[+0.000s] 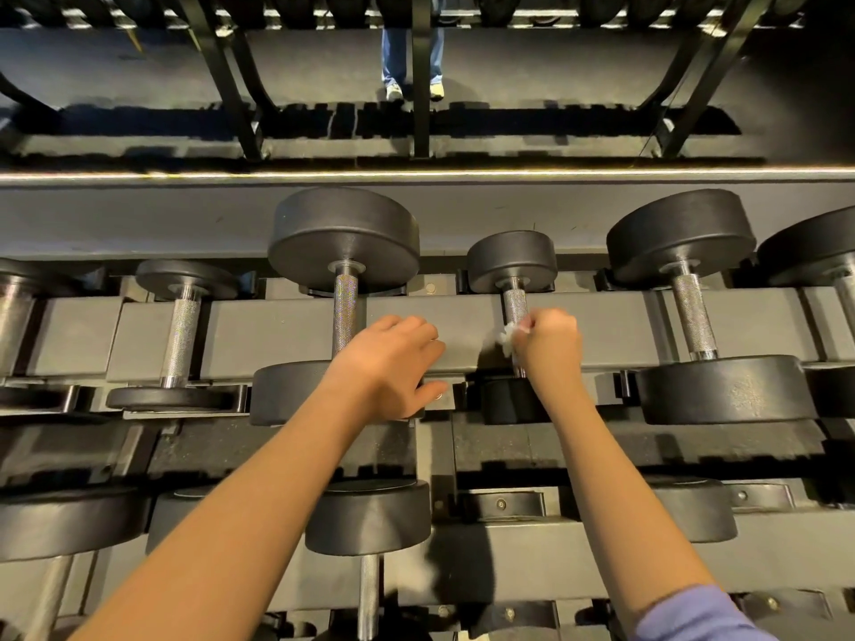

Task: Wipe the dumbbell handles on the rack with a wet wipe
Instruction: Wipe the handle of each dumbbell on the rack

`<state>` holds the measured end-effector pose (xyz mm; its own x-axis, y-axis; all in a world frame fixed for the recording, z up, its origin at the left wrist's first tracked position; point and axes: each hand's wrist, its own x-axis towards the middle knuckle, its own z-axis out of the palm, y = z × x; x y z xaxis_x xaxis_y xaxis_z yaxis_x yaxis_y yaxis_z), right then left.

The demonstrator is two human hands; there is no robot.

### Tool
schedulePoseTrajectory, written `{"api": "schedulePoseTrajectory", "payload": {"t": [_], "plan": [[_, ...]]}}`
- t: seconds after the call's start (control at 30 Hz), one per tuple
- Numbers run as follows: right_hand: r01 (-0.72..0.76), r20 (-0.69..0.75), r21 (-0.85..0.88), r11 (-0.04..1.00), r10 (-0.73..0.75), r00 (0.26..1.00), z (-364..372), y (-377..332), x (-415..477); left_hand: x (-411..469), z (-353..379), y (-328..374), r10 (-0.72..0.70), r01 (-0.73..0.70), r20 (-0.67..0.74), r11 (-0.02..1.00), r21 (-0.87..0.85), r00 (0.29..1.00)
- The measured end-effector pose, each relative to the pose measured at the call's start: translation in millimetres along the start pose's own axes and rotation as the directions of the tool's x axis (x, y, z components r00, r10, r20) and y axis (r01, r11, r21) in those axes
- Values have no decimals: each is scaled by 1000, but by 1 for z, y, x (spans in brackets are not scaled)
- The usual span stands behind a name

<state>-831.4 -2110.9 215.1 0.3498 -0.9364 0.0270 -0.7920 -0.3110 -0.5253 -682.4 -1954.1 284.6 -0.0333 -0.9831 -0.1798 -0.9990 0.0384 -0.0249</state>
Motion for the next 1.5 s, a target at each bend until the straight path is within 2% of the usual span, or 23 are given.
{"api": "schedulePoseTrajectory", "payload": {"t": [0.17, 0.27, 0.4, 0.63, 0.9, 1.03, 1.13, 1.33, 1.4, 1.5], "plan": [[-16, -106, 130, 991, 29, 994, 4, -12, 22, 0, 1, 0, -12, 12, -2, 1000, -4, 1000], [-26, -72, 114, 993, 34, 997, 3, -1, 13, 0, 2, 0, -18, 18, -10, 1000, -9, 1000], [48, 10, 74, 996, -49, 999, -3, 14, 1, 0, 1, 1, -11, 11, -12, 1000, -1, 1000], [-78, -13, 279, 957, 85, 996, 0, -5, 40, -2, 3, -1, -1, 1, -14, 1000, 27, 1000], [61, 174, 98, 993, -77, 982, -18, 30, -3, -3, 4, -1, -43, 44, -26, 998, 36, 999], [-55, 162, 178, 983, 26, 986, -19, 22, 14, -4, 2, 0, -57, 58, -30, 998, 37, 998], [-64, 136, 194, 979, 38, 990, -17, 24, 11, -4, 4, -1, -52, 54, -44, 997, 57, 998], [-40, 282, 152, 988, -4, 960, -32, 32, -14, -4, 3, 0, -17, 21, -56, 997, 75, 998], [-25, 234, 191, 981, -20, 972, -35, 33, -22, -4, 2, -1, -11, 16, -52, 996, 85, 999], [-44, 71, 316, 948, 22, 997, -41, 34, -36, -2, 2, 3, -39, 43, -56, 996, 78, 998]]}}
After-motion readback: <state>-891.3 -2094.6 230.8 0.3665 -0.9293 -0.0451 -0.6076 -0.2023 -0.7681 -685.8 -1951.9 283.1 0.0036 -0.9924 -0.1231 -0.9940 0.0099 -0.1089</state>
